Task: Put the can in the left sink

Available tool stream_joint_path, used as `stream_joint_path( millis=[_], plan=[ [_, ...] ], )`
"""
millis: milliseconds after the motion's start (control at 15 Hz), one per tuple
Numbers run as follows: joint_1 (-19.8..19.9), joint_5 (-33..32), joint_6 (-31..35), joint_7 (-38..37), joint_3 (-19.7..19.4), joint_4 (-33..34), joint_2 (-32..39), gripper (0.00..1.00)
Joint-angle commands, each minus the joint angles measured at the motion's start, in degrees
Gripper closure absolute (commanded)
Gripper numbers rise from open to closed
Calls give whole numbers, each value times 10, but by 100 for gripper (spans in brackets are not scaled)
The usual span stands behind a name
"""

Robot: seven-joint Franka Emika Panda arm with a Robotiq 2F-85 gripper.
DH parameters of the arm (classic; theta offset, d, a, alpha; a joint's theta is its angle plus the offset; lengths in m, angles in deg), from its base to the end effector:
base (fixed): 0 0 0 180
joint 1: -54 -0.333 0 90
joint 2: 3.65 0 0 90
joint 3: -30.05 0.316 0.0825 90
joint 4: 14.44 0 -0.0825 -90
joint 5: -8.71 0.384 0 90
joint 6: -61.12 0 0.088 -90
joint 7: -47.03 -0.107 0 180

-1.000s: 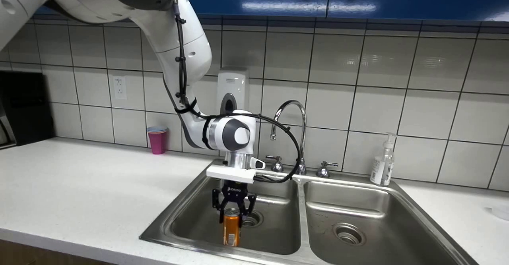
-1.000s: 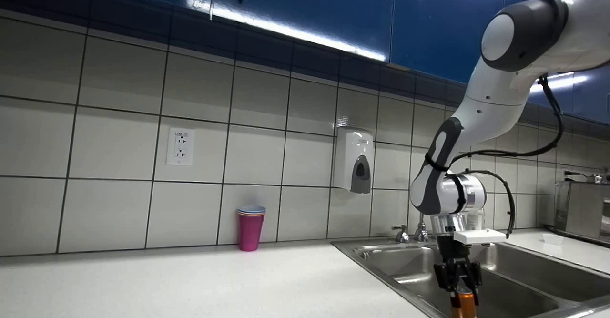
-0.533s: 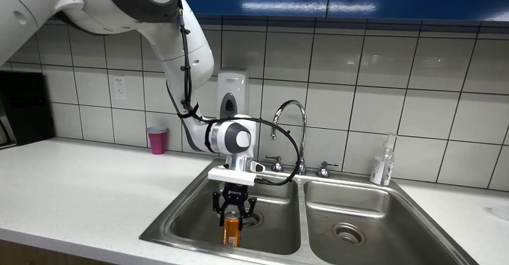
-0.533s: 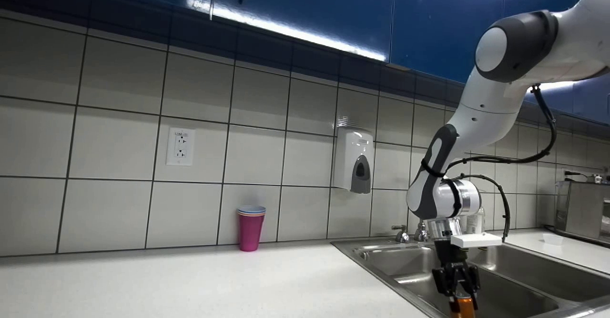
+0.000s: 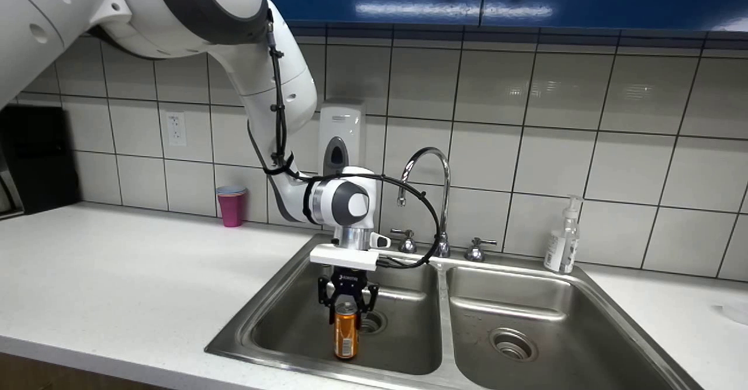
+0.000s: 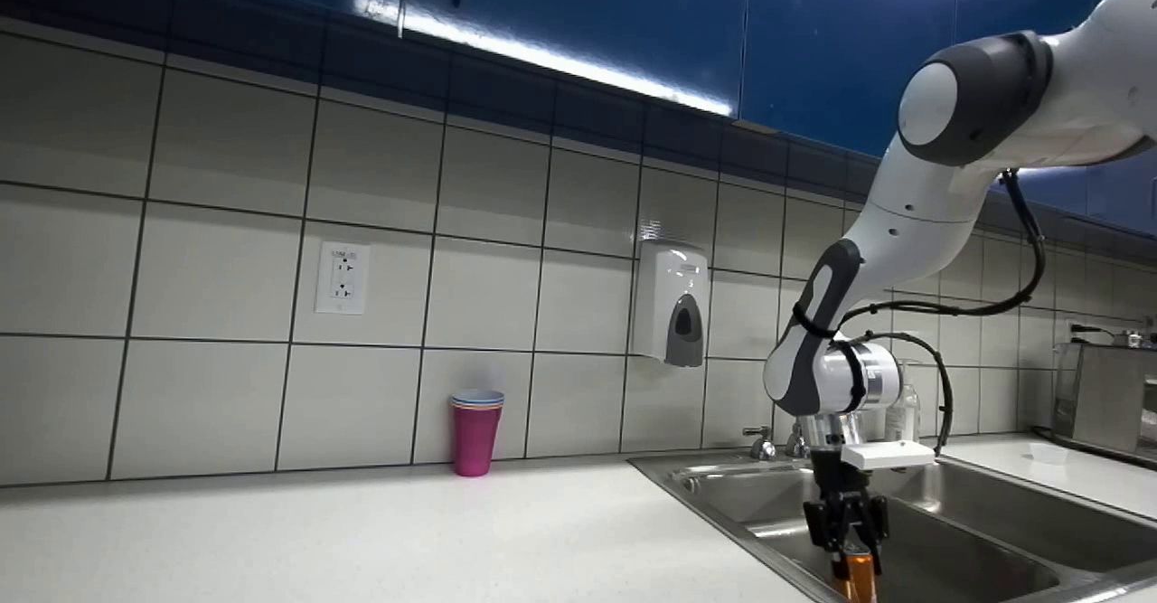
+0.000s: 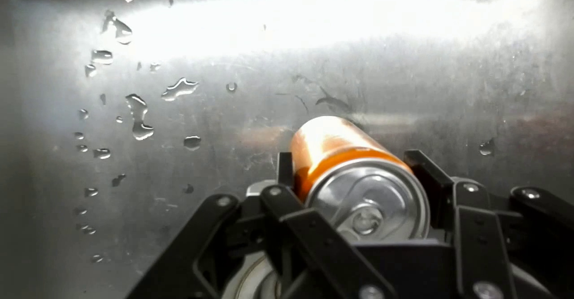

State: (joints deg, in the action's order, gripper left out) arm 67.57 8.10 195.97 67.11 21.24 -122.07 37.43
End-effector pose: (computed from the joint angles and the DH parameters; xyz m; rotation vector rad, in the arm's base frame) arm 0.5560 -0.2290 0.1114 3.0965 -0.0097 -0.4027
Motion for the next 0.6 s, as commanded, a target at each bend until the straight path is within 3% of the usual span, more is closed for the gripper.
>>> stream_joint_path(
  millis=[0,333,400,467,533],
  plan=[
    [21,-4,-4,-5,15,19,11,62],
    [25,-2,-18,-6,18,19,9,62],
    [25,-2,-20,-6,19,20,9,57],
    [25,-2,-20,-6,19,20,8,12],
    [25,-3,-21,-6,19,19,7,11]
  ],
)
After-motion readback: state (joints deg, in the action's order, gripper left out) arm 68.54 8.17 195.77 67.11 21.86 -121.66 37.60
